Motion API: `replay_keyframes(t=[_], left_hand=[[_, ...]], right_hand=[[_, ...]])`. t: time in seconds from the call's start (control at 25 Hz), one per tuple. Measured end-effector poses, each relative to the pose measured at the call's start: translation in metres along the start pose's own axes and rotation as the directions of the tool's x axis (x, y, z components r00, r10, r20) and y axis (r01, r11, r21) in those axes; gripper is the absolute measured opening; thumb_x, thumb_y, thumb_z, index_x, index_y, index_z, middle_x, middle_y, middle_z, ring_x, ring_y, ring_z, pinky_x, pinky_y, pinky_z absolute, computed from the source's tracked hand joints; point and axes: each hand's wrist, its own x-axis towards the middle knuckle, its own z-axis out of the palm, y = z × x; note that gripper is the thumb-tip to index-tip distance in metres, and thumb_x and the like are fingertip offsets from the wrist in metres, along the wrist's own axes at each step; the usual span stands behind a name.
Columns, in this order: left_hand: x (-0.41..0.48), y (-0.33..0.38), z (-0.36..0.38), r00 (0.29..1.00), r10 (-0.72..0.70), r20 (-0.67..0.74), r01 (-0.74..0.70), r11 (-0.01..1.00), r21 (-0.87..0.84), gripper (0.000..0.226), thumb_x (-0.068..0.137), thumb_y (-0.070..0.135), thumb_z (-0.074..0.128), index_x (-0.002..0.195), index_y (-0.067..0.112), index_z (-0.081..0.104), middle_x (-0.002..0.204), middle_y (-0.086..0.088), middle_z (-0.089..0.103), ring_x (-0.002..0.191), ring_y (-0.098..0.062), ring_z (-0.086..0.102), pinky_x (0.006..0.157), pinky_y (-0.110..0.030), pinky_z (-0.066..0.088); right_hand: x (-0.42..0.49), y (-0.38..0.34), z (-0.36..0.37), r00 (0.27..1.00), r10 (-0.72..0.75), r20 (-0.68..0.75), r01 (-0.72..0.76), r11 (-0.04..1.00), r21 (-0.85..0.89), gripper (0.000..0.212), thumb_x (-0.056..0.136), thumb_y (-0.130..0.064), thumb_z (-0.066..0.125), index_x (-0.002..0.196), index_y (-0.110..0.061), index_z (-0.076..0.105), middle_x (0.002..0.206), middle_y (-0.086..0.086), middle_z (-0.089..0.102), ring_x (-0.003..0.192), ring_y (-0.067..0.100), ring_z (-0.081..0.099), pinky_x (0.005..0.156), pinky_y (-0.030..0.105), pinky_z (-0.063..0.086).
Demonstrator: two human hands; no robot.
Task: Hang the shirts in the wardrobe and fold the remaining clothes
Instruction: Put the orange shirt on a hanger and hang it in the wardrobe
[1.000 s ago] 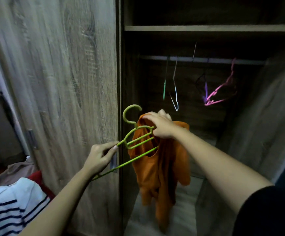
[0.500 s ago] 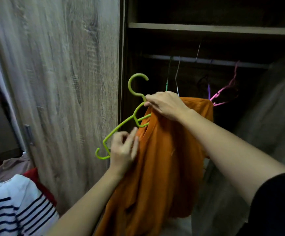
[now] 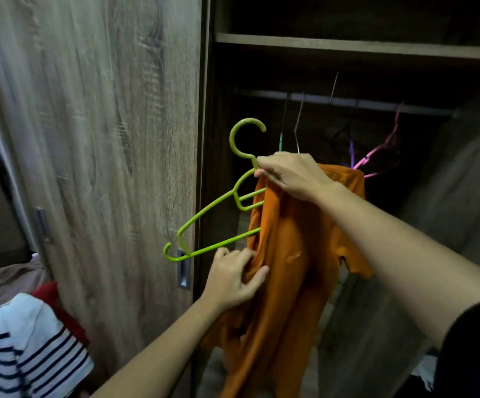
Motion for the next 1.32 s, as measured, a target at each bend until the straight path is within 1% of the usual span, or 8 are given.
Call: replay_keyframes(t=[0.12, 0.32, 0.72, 0.84, 0.92, 1.04, 1.2, 1.32], left_hand=[[-0.019, -0.036, 0.001, 0.981, -0.045, 0.190, 0.029, 0.996, 0.085, 0.042, 0.085, 0.054, 0.045, 0.092, 0.018, 0.065, 0.082, 0.002, 0.067, 0.081, -0.018, 0.063, 0.077, -0.037, 0.044], [-0.028, -0.086, -0.040, 0.994, 0.024, 0.110, -0.034, 0.996, 0.086, 0.043, 0.092, 0.046, 0.046, 0.100, 0.011, 0.068, 0.086, 0.006, 0.065, 0.082, 0.006, 0.050, 0.073, -0.026, 0.052], [0.073, -0.022, -0.034, 0.882, 0.427, 0.202, -0.467, 0.853, 0.235, 0.037, 0.084, 0.022, 0.047, 0.116, 0.008, 0.058, 0.107, -0.014, 0.057, 0.097, -0.022, 0.045, 0.087, -0.034, 0.039], [0.067, -0.034, -0.052, 0.991, 0.092, -0.100, -0.043, 0.913, 0.406, 0.057, 0.080, 0.040, 0.047, 0.131, 0.016, 0.044, 0.132, -0.013, 0.040, 0.119, -0.028, 0.039, 0.098, -0.040, 0.029], [0.071, -0.044, -0.068, 0.971, -0.174, -0.164, 0.227, 0.887, 0.402, 0.058, 0.086, 0.052, 0.036, 0.123, 0.010, 0.051, 0.119, -0.016, 0.054, 0.109, -0.031, 0.051, 0.090, -0.042, 0.039], [0.082, -0.045, -0.080, 0.994, -0.095, 0.058, 0.066, 0.922, 0.382, 0.069, 0.089, 0.065, 0.018, 0.102, 0.013, 0.060, 0.095, -0.007, 0.066, 0.087, -0.026, 0.065, 0.067, -0.034, 0.050], [0.099, -0.037, -0.088, 0.990, 0.028, 0.139, -0.075, 0.935, 0.347, 0.070, 0.086, 0.068, 0.014, 0.098, 0.017, 0.060, 0.092, -0.003, 0.067, 0.085, -0.023, 0.065, 0.065, -0.034, 0.050], [0.104, -0.059, -0.107, 0.998, -0.042, 0.047, 0.027, 0.958, 0.286, 0.054, 0.089, 0.058, 0.033, 0.091, 0.013, 0.062, 0.085, -0.010, 0.069, 0.080, -0.030, 0.066, 0.063, -0.035, 0.047]], right_hand=[[-0.006, 0.017, -0.008, 1.000, 0.019, 0.002, -0.019, 0.999, -0.044, 0.047, 0.090, -0.053, 0.020, 0.094, -0.021, 0.054, 0.096, 0.000, 0.066, 0.092, 0.021, 0.061, 0.058, 0.026, 0.036], [-0.040, 0.038, -0.012, 0.998, 0.039, 0.044, -0.031, 0.986, -0.163, 0.052, 0.088, -0.053, 0.019, 0.094, -0.018, 0.058, 0.089, 0.007, 0.066, 0.087, 0.027, 0.064, 0.055, 0.030, 0.041], [-0.047, 0.010, 0.038, 0.905, 0.417, 0.083, -0.422, 0.905, 0.053, 0.031, 0.098, -0.043, 0.030, 0.095, -0.019, 0.049, 0.092, 0.001, 0.061, 0.093, 0.029, 0.059, 0.064, 0.033, 0.033], [-0.060, 0.014, 0.032, 0.898, 0.437, 0.060, -0.438, 0.869, 0.228, 0.026, 0.098, -0.042, 0.031, 0.083, -0.025, 0.044, 0.074, -0.008, 0.052, 0.080, 0.025, 0.059, 0.064, 0.031, 0.034], [-0.062, 0.014, 0.030, 0.905, 0.424, 0.029, -0.415, 0.866, 0.280, 0.024, 0.097, -0.043, 0.030, 0.081, -0.029, 0.040, 0.068, -0.011, 0.048, 0.073, 0.016, 0.055, 0.064, 0.030, 0.036], [-0.053, 0.002, 0.033, 0.924, 0.379, 0.047, -0.378, 0.893, 0.245, 0.020, 0.099, -0.040, 0.032, 0.084, -0.029, 0.039, 0.072, -0.012, 0.046, 0.074, 0.015, 0.052, 0.063, 0.032, 0.038], [-0.040, -0.006, 0.039, 0.939, 0.333, 0.081, -0.343, 0.908, 0.240, 0.024, 0.097, -0.047, 0.031, 0.100, -0.028, 0.045, 0.087, -0.009, 0.054, 0.095, 0.022, 0.058, 0.071, 0.033, 0.040], [-0.058, 0.005, 0.049, 0.845, 0.534, -0.019, -0.527, 0.838, 0.138, 0.072, 0.083, -0.069, 0.026, 0.142, -0.026, 0.028, 0.127, 0.002, 0.050, 0.119, 0.021, 0.046, 0.098, 0.041, 0.030]])
